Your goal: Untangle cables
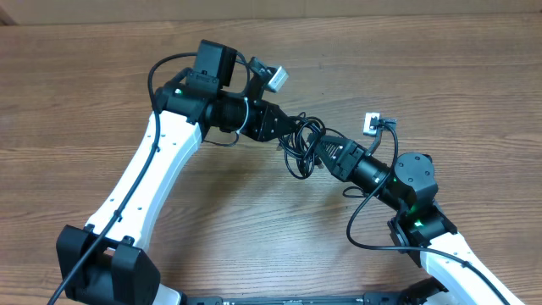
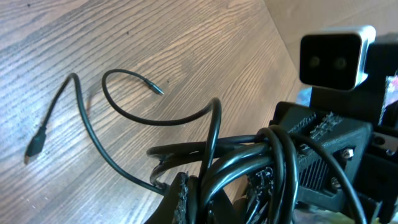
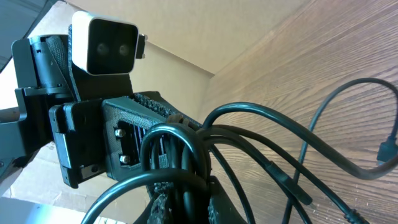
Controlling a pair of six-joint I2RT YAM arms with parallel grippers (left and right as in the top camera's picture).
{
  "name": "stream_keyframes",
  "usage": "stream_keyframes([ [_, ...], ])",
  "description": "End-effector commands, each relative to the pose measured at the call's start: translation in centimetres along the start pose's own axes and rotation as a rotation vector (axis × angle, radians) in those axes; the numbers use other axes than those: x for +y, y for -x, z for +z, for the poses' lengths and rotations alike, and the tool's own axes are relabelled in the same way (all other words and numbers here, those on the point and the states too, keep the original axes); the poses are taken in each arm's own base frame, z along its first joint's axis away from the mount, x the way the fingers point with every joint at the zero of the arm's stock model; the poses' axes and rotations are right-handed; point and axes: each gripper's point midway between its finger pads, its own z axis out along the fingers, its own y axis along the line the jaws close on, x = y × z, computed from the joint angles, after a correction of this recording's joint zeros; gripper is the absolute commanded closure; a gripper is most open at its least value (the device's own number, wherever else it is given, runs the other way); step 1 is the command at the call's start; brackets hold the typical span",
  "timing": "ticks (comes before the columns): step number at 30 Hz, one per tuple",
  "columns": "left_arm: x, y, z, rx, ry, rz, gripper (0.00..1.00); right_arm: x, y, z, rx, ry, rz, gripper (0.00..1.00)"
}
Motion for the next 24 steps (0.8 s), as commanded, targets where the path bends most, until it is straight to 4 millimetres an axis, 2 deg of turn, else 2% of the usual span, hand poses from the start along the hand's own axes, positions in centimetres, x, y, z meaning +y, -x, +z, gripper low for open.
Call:
stream_keyframes([
  [1,6.0,2.6,-4.9,-0.146,0.238,-0.131,0.96,0.8,0.8,-0.2,-0.021,0.011,-0.036,0.96],
  [6,7.1,2.3,-5.5,-0.146,0.284,-0.158,0.96,0.6,0.6,-0.2,-0.008,0.005,-0.030,0.96],
  [16,10.5,-0.4,-6.8,-0.106,0.498,-0.370,0.96,-0.9,-0.4,-0.3,0.032,-0.051,0.013,0.96],
  [24,11.1,-0.2,-7.4,-0.162,0.512,-0.520,0.96,-1.1,-0.1,-0.3,0.010,-0.065,0.013,0.96],
])
